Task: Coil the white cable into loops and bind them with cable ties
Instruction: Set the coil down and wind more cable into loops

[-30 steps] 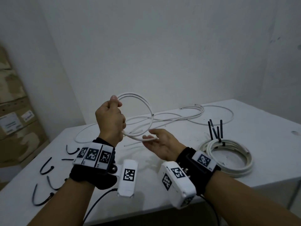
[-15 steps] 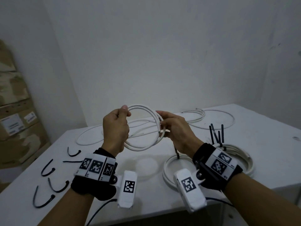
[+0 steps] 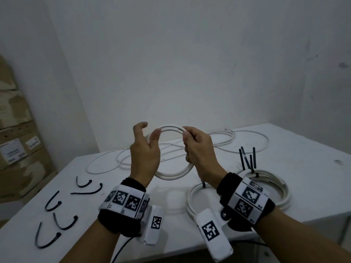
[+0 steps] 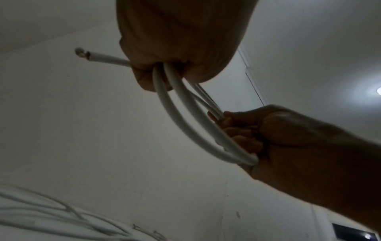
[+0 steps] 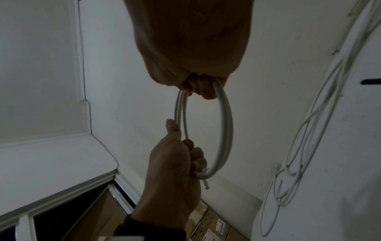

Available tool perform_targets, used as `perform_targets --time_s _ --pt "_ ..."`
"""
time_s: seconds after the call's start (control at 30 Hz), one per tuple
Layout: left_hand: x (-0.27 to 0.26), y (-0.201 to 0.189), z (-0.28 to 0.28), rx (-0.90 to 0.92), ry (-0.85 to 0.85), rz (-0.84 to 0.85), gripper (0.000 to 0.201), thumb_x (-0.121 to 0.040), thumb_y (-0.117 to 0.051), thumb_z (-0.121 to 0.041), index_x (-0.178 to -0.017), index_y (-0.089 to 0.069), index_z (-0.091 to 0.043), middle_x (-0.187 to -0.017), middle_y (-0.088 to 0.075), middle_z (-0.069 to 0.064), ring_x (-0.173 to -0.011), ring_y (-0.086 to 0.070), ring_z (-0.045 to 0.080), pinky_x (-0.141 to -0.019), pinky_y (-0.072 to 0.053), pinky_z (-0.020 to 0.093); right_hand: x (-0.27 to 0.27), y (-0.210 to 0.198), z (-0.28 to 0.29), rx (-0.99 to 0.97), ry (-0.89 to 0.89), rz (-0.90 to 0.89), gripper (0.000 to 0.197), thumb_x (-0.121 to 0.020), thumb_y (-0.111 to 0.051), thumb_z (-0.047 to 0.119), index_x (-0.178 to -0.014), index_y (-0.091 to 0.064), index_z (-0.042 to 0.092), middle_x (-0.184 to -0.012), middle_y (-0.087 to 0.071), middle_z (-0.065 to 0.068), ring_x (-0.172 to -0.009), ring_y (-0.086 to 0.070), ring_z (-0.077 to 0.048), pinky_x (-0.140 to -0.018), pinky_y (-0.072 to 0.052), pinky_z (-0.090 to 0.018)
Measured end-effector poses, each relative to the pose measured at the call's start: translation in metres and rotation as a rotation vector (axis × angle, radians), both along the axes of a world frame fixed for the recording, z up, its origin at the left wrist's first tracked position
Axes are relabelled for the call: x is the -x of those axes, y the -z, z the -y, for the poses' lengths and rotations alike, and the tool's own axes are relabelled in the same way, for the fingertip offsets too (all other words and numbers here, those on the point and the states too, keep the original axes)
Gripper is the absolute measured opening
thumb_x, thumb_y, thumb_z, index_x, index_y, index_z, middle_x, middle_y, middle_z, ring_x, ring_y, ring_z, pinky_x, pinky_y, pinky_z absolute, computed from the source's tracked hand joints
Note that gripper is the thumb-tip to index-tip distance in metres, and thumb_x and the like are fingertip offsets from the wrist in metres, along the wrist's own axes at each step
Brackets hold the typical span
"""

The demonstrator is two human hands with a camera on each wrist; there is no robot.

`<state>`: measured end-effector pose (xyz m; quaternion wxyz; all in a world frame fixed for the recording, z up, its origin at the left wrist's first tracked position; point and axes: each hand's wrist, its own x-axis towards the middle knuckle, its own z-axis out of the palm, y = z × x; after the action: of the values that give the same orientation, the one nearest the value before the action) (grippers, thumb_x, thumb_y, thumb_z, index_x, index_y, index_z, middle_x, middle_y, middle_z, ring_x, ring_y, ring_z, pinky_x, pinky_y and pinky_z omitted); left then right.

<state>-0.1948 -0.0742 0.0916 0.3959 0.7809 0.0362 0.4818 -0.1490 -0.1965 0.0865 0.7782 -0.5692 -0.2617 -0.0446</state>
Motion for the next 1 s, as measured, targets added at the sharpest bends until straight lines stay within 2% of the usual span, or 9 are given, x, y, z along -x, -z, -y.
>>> perform_targets --time_s 0.13,0.27,0.3,0.43,0.63,0.77,0.83,0.93,1.0 --pt "-0.004 0.004 -0.009 -0.213 -0.100 -0.125 0.039 -0.096 -0.046 -0.044 -0.094 -0.057 -0.007 -0.060 -0.048 0.000 -0.056 -0.046 0.016 -0.049 -0.034 0.019 -0.001 0.004 -0.003 0.037 0.086 0.058 0.027 -0.098 -0.045 0.014 -0.084 -0.065 0.027 -0.047 -0.039 0.015 -0.046 -0.029 -0.006 -0.047 -0.027 -0.026" --pt "-0.004 0.006 -0.019 -0.472 -0.291 -0.430 0.043 -0.097 -0.044 -0.047 -0.097 -0.060 -0.008 -0.092 -0.047 0.011 -0.093 -0.050 0.031 -0.074 -0.044 0.037 -0.006 0.011 0.001 0.128 0.196 0.133 0.020 -0.098 -0.046 0.016 -0.094 -0.065 0.022 -0.046 -0.043 0.017 -0.044 -0.035 -0.005 -0.051 -0.031 -0.024" --pt "-0.003 0.005 -0.020 -0.406 -0.232 -0.488 0.043 -0.097 -0.046 -0.045 -0.095 -0.061 -0.005 -0.090 -0.051 0.012 -0.090 -0.053 0.032 -0.075 -0.046 0.038 -0.006 0.012 0.002 0.156 0.226 0.170 0.019 -0.098 -0.047 0.016 -0.097 -0.065 0.021 -0.051 -0.046 0.017 -0.047 -0.039 -0.004 -0.053 -0.034 -0.021" --pt "-0.001 0.002 -0.019 0.212 0.199 -0.505 0.033 -0.095 -0.058 -0.030 -0.087 -0.066 0.001 -0.068 -0.062 0.013 -0.062 -0.061 0.026 -0.068 -0.056 0.041 -0.010 0.018 0.002 0.220 0.285 0.256 0.022 -0.098 -0.048 0.017 -0.107 -0.067 0.012 -0.077 -0.059 0.008 -0.065 -0.052 0.001 -0.064 -0.038 -0.008" --pt "0.000 0.003 -0.022 0.462 0.501 -0.598 0.038 -0.095 -0.052 -0.036 -0.075 -0.058 -0.005 -0.067 -0.052 0.007 -0.061 -0.051 0.018 -0.062 -0.053 0.034 -0.016 0.018 0.007 0.240 0.318 0.284 0.021 -0.098 -0.048 0.017 -0.105 -0.067 0.011 -0.065 -0.051 0.013 -0.058 -0.048 0.001 -0.058 -0.036 -0.009" --pt "0.000 0.006 -0.025 0.690 0.779 -0.500 0.027 -0.086 -0.051 -0.033 -0.080 -0.055 -0.007 -0.069 -0.051 0.003 -0.055 -0.047 0.013 -0.058 -0.053 0.028 -0.021 0.014 0.011 0.176 0.290 0.203 0.020 -0.098 -0.048 0.016 -0.101 -0.067 0.014 -0.049 -0.044 0.014 -0.046 -0.038 -0.003 -0.050 -0.033 -0.016" --pt "-0.003 0.011 -0.026 0.764 0.842 -0.460 0.025 -0.083 -0.058 -0.035 -0.082 -0.056 -0.010 -0.072 -0.049 0.002 -0.056 -0.047 0.012 -0.059 -0.052 0.026 -0.023 0.013 0.010 0.158 0.271 0.182 0.019 -0.098 -0.048 0.016 -0.100 -0.067 0.017 -0.044 -0.044 0.016 -0.043 -0.037 -0.003 -0.049 -0.032 -0.020" --pt "-0.006 0.015 -0.031 0.850 0.995 -0.460 0.036 -0.066 -0.085 -0.035 -0.076 -0.061 -0.011 -0.068 -0.047 0.000 -0.057 -0.044 0.012 -0.059 -0.048 0.025 -0.023 0.015 0.010 0.167 0.286 0.221 0.018 -0.098 -0.048 0.016 -0.097 -0.066 0.019 -0.046 -0.042 0.014 -0.045 -0.037 -0.004 -0.048 -0.031 -0.015" --pt "-0.006 0.015 -0.031 0.880 1.045 -0.488 0.029 -0.070 -0.082 -0.027 -0.073 -0.057 -0.012 -0.065 -0.042 -0.001 -0.054 -0.042 0.013 -0.058 -0.046 0.027 -0.023 0.017 0.012 0.172 0.278 0.230 0.018 -0.098 -0.048 0.016 -0.096 -0.066 0.019 -0.045 -0.043 0.016 -0.046 -0.037 -0.003 -0.049 -0.031 -0.014"
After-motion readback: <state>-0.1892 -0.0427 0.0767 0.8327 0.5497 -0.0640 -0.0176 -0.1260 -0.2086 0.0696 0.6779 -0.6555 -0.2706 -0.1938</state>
